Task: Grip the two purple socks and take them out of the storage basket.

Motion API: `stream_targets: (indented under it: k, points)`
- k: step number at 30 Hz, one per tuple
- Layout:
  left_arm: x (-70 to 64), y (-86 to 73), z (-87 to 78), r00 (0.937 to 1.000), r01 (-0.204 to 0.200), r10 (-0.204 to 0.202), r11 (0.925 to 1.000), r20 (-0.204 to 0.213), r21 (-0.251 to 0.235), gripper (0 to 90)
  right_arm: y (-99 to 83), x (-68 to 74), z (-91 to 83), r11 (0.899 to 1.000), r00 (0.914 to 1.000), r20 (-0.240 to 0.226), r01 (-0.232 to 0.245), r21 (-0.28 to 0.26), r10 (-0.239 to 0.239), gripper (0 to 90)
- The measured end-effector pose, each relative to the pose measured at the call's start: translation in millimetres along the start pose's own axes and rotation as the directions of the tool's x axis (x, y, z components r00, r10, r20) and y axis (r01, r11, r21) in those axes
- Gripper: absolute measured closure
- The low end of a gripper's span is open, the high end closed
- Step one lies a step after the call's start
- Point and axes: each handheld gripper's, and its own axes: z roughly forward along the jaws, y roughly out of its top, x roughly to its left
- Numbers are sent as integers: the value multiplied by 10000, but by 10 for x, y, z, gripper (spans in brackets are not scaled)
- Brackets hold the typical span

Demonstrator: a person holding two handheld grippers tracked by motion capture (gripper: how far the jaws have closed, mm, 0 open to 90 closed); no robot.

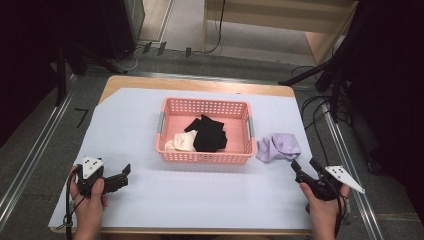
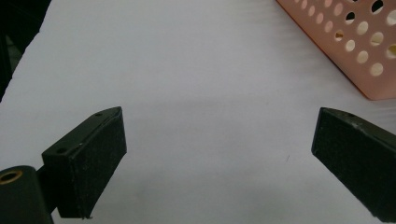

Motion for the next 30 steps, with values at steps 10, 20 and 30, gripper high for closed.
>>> stream_targets:
  k: [10, 20, 30]
  points:
    - [-2, -1, -1, 10000, -5, 5, 10000, -15, 0, 37, -135, -142, -214, 9999, 9996, 275, -64, 112, 61, 249]
    - [-6, 0, -1, 10000, 0, 0, 10000, -46, 0, 40, -224, -262, -397, 9999, 9983, 587, 0, 116, -6, 260]
    - [-4, 0, -1, 10000, -6, 6, 10000, -42, 20, 40, -301, -342, -521, 9998, 9970, 763, -74, -188, 88, 271]
